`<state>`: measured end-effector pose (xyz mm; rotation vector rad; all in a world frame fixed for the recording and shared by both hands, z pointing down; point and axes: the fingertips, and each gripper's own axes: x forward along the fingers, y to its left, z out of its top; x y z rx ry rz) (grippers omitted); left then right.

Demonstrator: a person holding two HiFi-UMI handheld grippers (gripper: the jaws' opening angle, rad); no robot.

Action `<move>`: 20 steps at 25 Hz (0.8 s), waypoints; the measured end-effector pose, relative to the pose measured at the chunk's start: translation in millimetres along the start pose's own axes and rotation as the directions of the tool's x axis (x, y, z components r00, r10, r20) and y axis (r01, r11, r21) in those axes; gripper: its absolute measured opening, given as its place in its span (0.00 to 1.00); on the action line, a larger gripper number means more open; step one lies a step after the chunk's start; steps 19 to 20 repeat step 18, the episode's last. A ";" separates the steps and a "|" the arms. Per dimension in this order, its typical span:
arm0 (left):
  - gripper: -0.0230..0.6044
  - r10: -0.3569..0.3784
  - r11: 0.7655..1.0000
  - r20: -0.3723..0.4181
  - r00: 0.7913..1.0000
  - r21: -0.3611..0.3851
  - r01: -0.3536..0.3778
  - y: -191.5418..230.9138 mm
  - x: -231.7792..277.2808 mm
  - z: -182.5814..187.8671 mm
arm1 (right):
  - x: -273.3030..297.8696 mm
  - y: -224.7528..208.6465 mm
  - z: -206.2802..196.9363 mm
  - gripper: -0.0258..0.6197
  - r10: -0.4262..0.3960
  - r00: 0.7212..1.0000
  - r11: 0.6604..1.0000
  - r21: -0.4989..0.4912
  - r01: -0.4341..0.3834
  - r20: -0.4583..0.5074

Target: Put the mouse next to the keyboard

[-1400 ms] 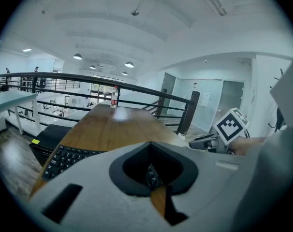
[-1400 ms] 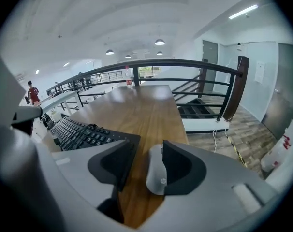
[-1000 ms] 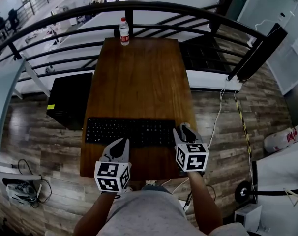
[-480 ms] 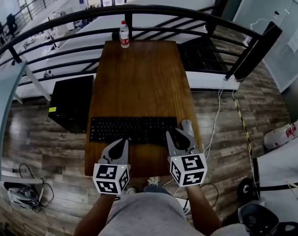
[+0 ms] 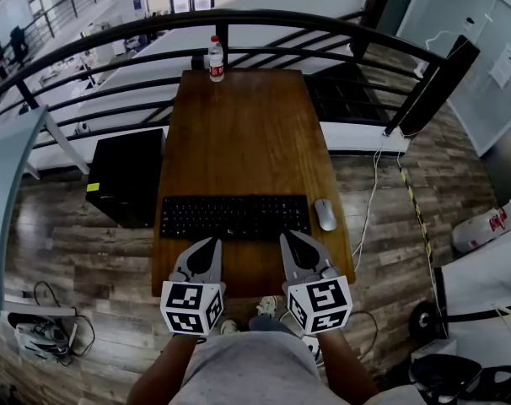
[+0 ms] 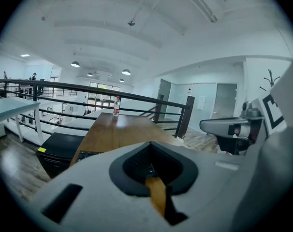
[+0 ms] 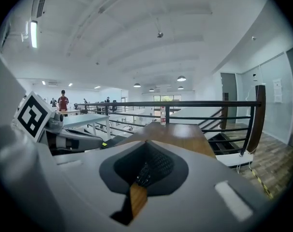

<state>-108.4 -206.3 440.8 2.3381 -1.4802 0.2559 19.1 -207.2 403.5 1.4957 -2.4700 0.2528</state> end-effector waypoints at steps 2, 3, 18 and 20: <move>0.03 0.000 1.000 0.002 1.000 0.003 0.000 -0.2 -3.7 0.1 | -3.5 4.9 -1.1 0.05 0.004 1.000 1.000 0.004 -0.004 0.000; 0.03 0.000 1.000 0.003 1.000 0.003 0.000 -0.5 -5.5 -0.4 | -5.4 7.0 -1.7 0.05 0.006 1.000 1.000 0.005 -0.006 0.000; 0.03 -0.002 1.000 -0.003 1.000 0.004 0.002 -5.2 -18.2 -8.7 | -17.0 18.3 -5.3 0.05 0.010 1.000 1.000 0.003 -0.010 0.005; 0.03 -0.002 1.000 -0.003 1.000 0.004 0.002 -5.2 -18.2 -8.7 | -17.0 18.3 -5.3 0.05 0.010 1.000 1.000 0.003 -0.010 0.005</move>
